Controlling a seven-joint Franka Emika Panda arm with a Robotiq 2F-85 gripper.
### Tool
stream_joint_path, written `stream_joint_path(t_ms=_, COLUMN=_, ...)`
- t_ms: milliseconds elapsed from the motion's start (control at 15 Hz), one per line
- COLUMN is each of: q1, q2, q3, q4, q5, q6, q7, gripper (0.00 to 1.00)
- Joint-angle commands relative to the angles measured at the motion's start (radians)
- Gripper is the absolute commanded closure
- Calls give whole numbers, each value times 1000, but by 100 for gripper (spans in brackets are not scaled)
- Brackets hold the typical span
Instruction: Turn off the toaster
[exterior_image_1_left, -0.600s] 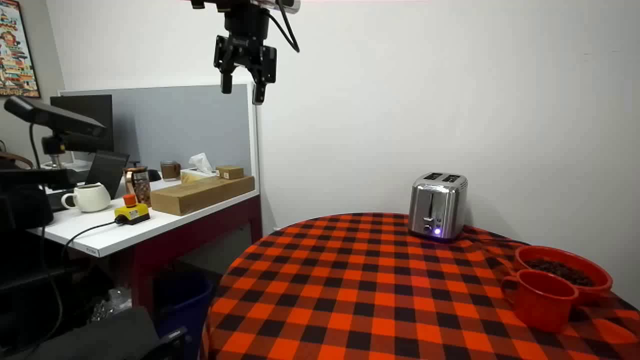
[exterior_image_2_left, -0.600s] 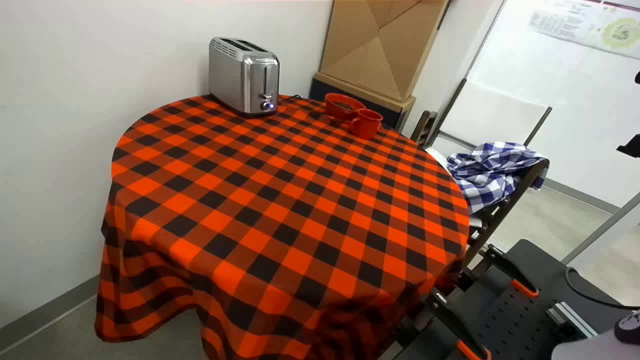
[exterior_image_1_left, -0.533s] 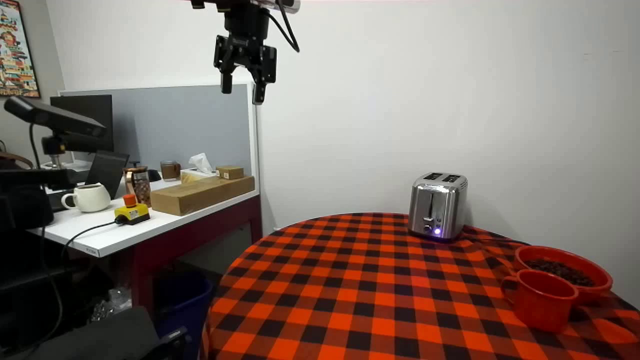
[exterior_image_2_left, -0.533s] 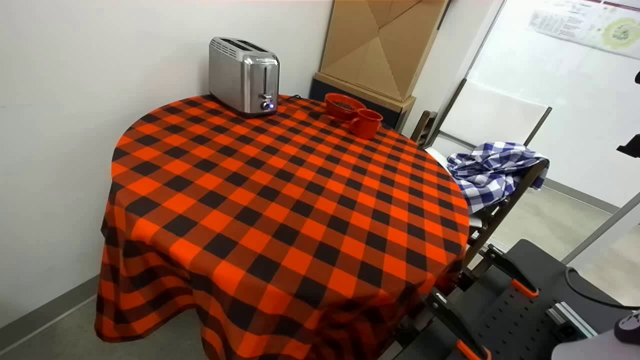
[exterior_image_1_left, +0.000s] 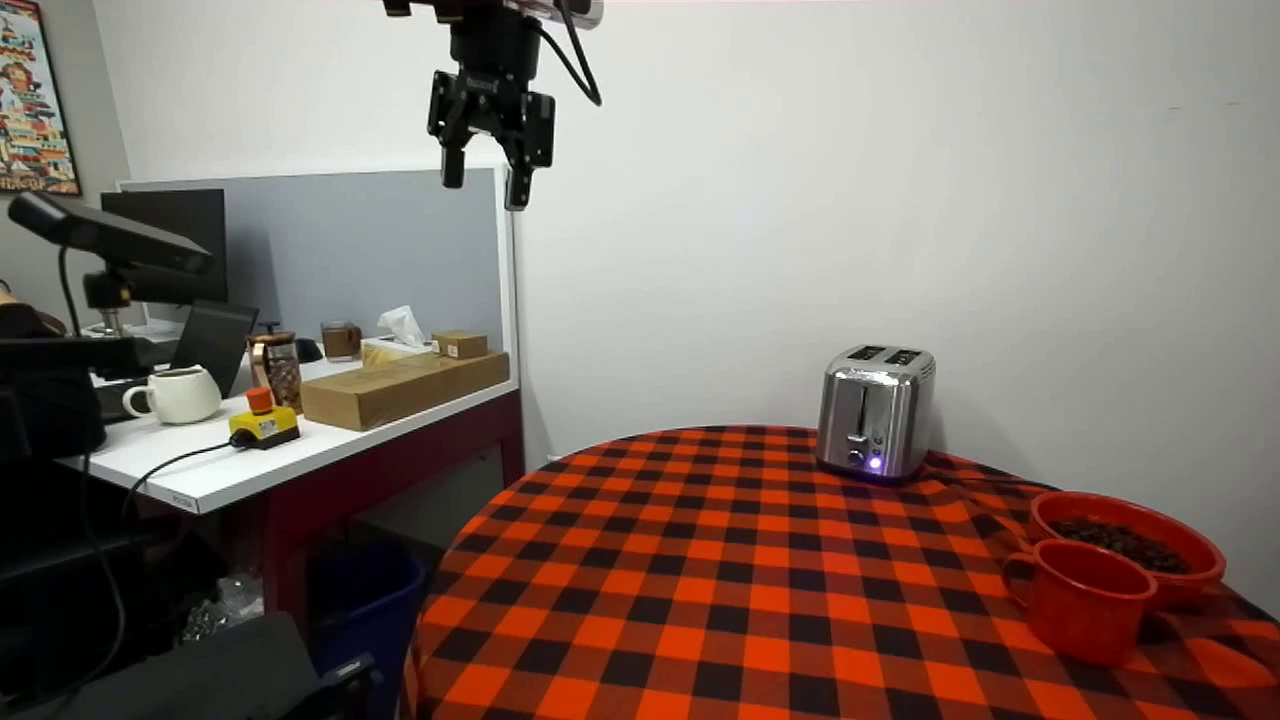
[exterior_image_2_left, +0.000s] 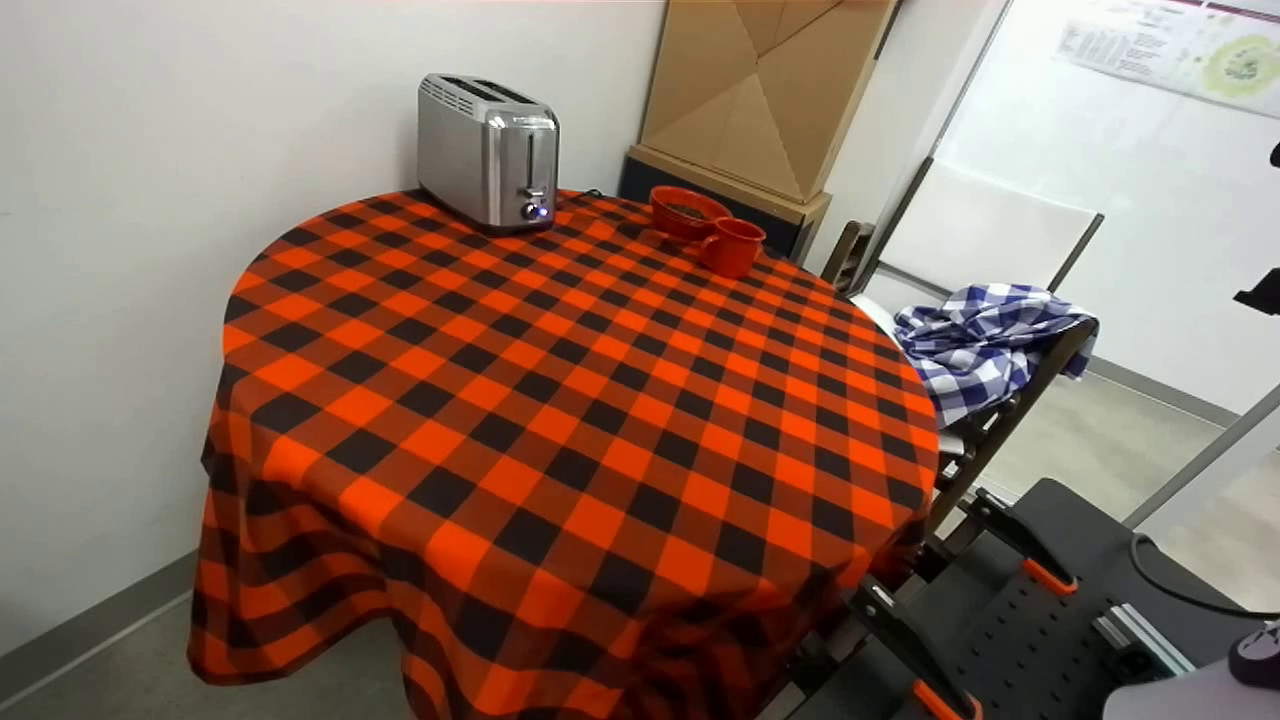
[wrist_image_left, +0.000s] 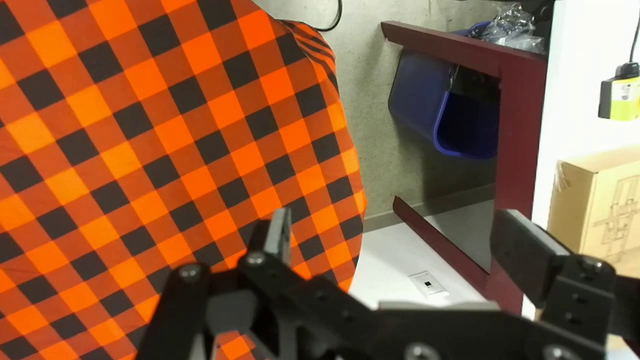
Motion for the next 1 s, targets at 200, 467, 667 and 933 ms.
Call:
stream_joint_path(t_ms=200, q1=-105, q2=102, q3=-179, q4=112, q5=-15, q6=-282, q7=-260, gripper=0)
stream_joint_path(t_ms=467, q1=-224, q2=260, q3=-267, q4=267, q5=-162, q6=-370, q7=-362, gripper=0)
stream_joint_path(t_ms=667, q1=-280, q2=411, q3=-279, q4=400, q5=-314, q6=-294, q7=-414, gripper=0)
stream_joint_path(t_ms=933, q1=-306, q2=584, q3=-255, q4=538, q5=-465, q6=-182, q7=-500, gripper=0)
